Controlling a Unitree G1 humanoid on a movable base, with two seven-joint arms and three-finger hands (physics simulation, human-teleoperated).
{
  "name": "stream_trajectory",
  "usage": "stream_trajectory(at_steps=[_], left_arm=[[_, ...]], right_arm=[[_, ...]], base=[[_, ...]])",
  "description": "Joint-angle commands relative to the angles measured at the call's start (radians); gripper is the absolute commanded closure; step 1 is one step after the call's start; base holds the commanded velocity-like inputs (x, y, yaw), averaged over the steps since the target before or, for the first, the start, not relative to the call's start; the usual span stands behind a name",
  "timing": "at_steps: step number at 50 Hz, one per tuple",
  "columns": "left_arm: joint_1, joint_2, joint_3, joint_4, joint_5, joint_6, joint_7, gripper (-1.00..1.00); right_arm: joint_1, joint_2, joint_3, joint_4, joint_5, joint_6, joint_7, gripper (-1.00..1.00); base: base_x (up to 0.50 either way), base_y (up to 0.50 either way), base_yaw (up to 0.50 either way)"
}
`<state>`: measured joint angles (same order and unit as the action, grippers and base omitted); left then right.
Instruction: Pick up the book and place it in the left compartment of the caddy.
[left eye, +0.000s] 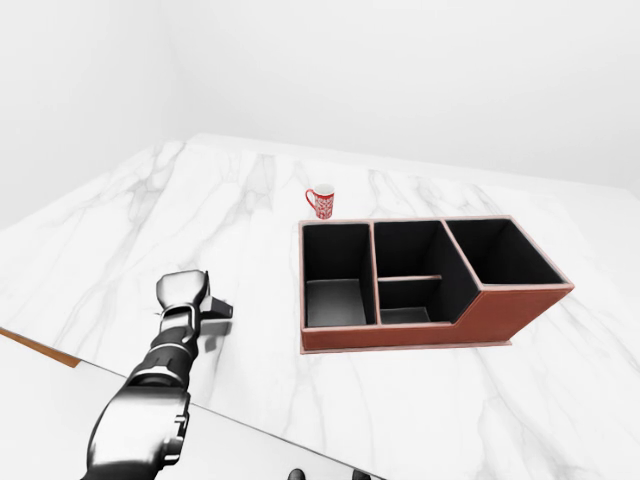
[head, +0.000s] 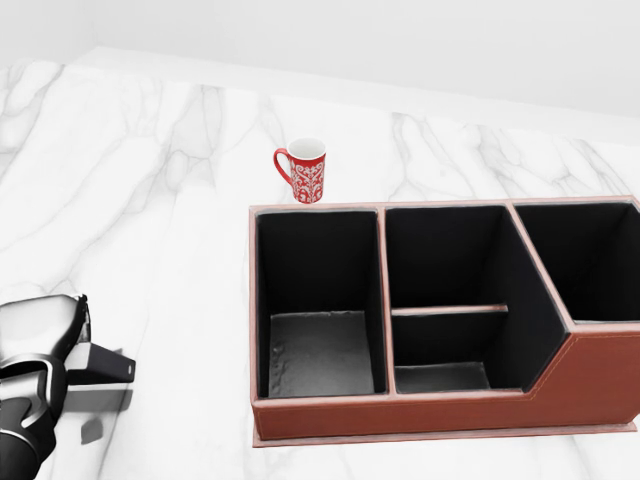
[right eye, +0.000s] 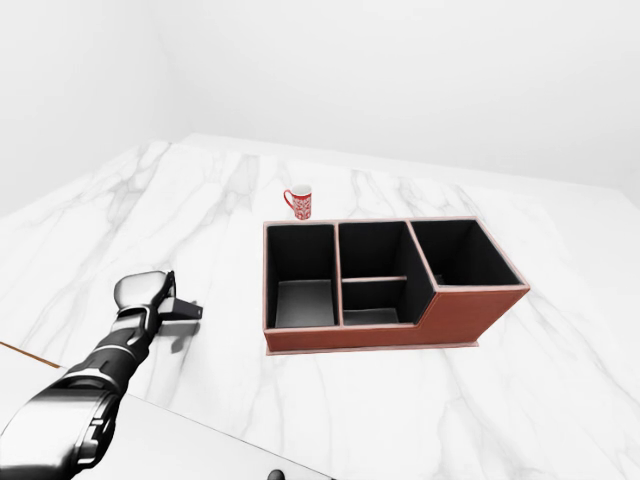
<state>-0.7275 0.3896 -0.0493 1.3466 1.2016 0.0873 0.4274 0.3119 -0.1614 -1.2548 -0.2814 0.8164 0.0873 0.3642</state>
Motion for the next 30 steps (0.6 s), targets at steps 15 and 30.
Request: stream_trajectory(at_steps=[15,30], left_arm=[[0.054,-0.026,0.004,-0.011,-0.008,-0.009,0.096,1.0],[0.131,-0.008,-0.003,-0.167,-0.04,0.0,0.096,1.0]], right_arm=[[0.0,0.003,0.001,0.003,-0.005,0.0,0.009,-1.0],[0.002,0.003,0.0,0.003,-0.007,0.0,0.009,-1.0]], base=[[0.0,0.0,0.0],[0.0,0.0,0.0]])
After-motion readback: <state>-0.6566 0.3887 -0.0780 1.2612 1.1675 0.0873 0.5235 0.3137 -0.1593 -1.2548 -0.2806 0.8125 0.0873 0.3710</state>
